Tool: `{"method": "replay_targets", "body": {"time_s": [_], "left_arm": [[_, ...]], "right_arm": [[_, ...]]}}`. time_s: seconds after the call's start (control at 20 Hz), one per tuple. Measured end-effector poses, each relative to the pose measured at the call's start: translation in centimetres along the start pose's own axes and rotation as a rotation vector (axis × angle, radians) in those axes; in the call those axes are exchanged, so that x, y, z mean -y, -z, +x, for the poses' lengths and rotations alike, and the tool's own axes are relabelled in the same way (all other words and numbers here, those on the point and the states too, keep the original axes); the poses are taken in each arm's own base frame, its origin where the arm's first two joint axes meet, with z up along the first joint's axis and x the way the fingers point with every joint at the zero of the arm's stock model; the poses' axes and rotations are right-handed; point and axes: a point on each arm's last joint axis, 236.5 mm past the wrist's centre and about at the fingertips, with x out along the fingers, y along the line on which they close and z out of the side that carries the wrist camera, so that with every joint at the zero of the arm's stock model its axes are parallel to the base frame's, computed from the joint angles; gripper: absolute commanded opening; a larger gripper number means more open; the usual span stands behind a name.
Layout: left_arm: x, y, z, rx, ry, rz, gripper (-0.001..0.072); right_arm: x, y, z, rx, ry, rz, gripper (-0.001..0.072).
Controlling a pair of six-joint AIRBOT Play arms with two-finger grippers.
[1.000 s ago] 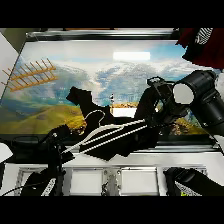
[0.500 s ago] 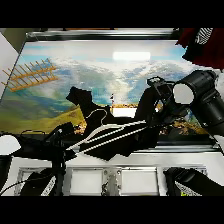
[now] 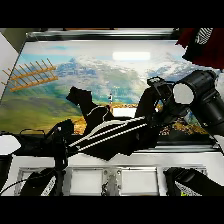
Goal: Fold the clothes and pants, and hang the long-sleeved shirts on hangers.
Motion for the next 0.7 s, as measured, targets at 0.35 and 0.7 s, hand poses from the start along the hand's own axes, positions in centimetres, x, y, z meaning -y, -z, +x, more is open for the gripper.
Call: {"method": "replay_targets", "body": {"time_s": [0.35,0.7], "left_arm": [[-0.2,0.1,0.9,-0.026,0.066,-0.035,0.0009],[-1.8,-0.3,2.0,-0.028,0.078,-0.058,0.0009]], "right_arm": [[0.1,-0.7,-0.1,0.031,0.005,0.002,0.0021],[0.2,-1.5,-0.5,0.072,0.007,0.006,0.0021]]}}
